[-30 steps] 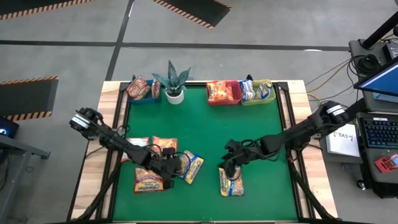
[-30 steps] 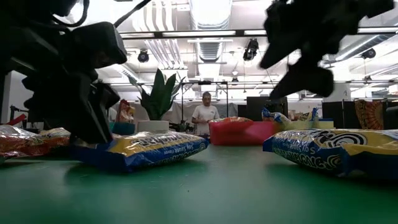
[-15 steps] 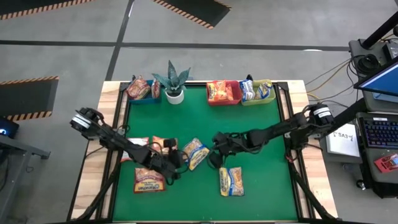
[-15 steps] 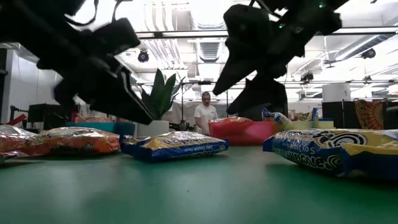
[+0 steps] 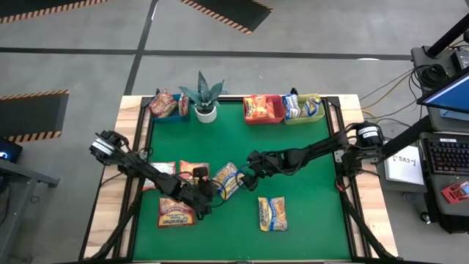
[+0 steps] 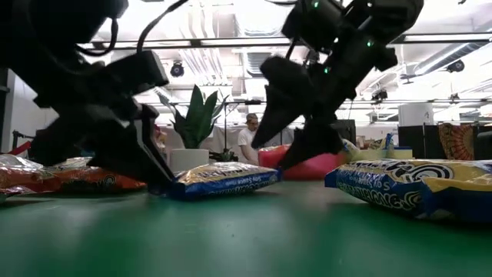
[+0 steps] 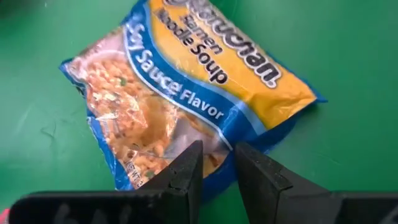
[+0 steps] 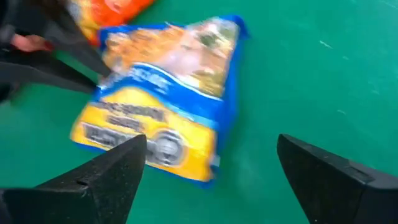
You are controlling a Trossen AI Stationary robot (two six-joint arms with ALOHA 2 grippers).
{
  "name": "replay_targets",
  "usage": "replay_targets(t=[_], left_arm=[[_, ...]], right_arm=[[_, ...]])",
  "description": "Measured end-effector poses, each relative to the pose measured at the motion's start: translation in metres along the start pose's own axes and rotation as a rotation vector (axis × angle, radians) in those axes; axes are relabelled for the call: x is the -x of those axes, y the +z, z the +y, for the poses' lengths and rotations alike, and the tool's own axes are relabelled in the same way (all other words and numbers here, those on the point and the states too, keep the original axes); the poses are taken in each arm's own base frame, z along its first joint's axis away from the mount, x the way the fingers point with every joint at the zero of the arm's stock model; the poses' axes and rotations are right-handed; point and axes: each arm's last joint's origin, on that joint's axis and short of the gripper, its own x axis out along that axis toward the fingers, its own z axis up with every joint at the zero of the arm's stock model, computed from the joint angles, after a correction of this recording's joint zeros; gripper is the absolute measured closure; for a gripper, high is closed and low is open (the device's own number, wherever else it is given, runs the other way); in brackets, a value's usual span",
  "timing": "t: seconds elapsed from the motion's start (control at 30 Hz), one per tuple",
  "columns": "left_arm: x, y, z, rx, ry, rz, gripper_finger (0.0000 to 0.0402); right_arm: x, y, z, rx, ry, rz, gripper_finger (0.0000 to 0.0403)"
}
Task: Sort Maruchan noodles
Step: Put the blue noodle pack into the yellow bin
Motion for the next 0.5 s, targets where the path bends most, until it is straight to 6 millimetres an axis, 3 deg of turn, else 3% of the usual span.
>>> replay_targets(t=[0.27, 0.5], left_arm=[[-0.014, -0.007, -0.003, 0.038, 0.05, -0.002, 0.0326], [-0.015, -0.005, -0.002, 0.05, 0.049, -0.012, 0.0326]], right_arm=[[-0.022, 0.007, -0.01, -0.028, 0.107, -0.008, 0.0051], [-0.046, 0.011, -0.01, -0.064, 0.324, -0.049, 0.0055]])
